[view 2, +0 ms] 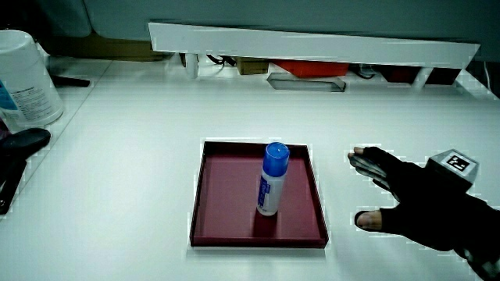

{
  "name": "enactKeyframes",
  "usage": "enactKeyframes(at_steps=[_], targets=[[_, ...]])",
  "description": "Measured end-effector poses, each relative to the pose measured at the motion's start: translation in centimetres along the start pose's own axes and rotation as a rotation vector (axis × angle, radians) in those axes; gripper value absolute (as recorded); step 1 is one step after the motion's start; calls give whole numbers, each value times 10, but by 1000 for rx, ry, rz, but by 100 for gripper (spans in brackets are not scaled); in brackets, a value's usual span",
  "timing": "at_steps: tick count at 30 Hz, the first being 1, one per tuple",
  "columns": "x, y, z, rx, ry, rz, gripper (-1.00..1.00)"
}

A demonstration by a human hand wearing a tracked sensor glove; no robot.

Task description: Pick glue from plate

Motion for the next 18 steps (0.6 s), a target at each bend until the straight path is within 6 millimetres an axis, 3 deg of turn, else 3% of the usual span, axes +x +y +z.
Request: enactKeyframes(at_steps=[10, 18], targets=[[-18, 44, -10, -49, 79, -42, 0], [-19, 82, -25, -77, 132, 89, 0]])
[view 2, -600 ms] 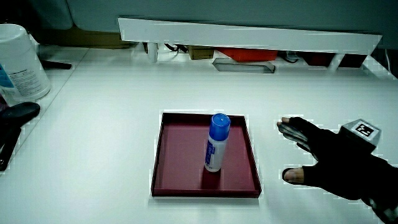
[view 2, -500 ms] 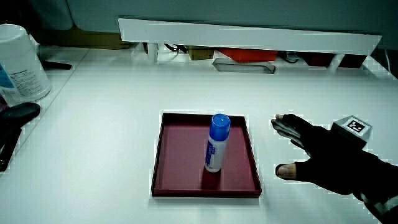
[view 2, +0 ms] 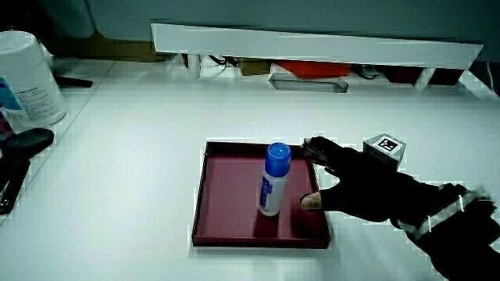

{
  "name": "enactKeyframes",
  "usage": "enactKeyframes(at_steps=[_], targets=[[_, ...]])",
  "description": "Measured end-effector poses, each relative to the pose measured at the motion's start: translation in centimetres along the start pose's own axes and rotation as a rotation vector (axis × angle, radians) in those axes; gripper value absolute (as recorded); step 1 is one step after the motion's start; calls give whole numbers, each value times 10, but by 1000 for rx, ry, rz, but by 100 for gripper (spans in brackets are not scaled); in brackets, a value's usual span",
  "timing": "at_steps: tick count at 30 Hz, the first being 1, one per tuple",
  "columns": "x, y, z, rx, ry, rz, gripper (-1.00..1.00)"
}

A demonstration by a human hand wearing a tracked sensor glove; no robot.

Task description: Pick glue from plate

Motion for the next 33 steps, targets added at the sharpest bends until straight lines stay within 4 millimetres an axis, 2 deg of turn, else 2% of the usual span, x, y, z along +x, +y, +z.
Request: enactKeyframes(at_steps=[6, 11, 19, 33], targets=[[1, 20, -11, -22, 45, 29, 0], [10, 35, -18, -33, 47, 49, 0], [15, 42, -23, -34, 84, 72, 0], [20, 41, -19, 102, 150, 149, 67]])
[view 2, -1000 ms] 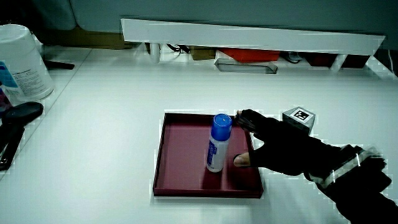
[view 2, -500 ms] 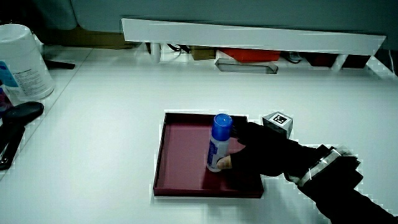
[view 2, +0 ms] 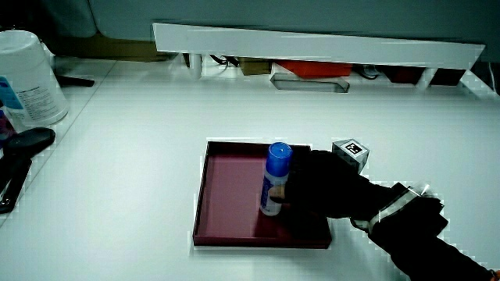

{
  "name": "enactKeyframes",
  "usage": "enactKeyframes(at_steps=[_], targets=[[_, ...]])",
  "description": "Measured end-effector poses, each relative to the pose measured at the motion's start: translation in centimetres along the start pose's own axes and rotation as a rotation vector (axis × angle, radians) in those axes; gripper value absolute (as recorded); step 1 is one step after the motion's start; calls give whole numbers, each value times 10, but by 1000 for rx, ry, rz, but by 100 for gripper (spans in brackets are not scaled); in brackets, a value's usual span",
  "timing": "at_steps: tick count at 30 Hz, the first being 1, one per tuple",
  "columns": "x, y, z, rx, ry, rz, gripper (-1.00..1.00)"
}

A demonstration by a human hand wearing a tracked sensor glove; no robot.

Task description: Pick glue from plate

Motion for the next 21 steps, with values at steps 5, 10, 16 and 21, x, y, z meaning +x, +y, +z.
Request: enactKeyframes(at_steps=[5, 10, 16, 21], targets=[[-3, -2, -1, 48, -42, 30, 90], [-5, -5, 0, 64, -36, 45, 100], [-23, -16, 12, 89, 12, 92, 100], [-41, -29, 28, 112, 103, 106, 100]])
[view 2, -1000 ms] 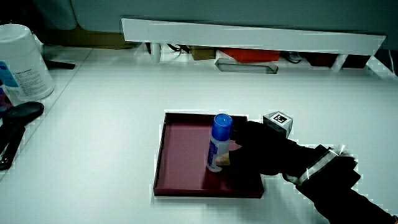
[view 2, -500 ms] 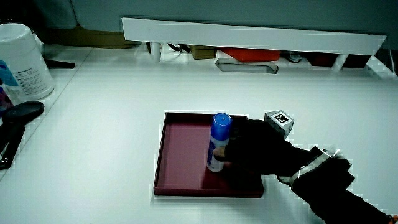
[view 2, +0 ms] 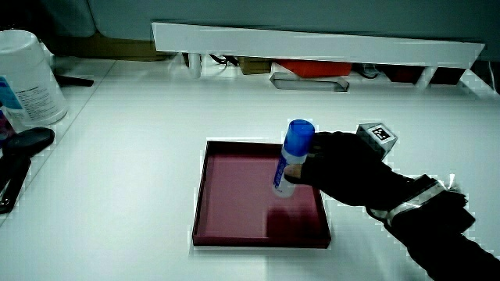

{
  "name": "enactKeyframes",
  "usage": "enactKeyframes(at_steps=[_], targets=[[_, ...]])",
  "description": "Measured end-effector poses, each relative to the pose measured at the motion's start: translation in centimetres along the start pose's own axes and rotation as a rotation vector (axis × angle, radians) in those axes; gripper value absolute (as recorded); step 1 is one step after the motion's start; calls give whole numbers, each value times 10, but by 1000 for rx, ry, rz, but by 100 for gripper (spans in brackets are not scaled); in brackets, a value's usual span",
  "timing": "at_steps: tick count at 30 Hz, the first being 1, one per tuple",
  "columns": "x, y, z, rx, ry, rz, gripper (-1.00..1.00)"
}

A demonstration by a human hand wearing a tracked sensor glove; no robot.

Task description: Pick glue from plate

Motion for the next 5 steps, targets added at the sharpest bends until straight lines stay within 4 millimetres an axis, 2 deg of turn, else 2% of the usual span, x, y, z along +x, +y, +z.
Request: enactKeyframes(at_steps=[5], targets=[[-10, -11, 24, 61, -13, 25, 100]])
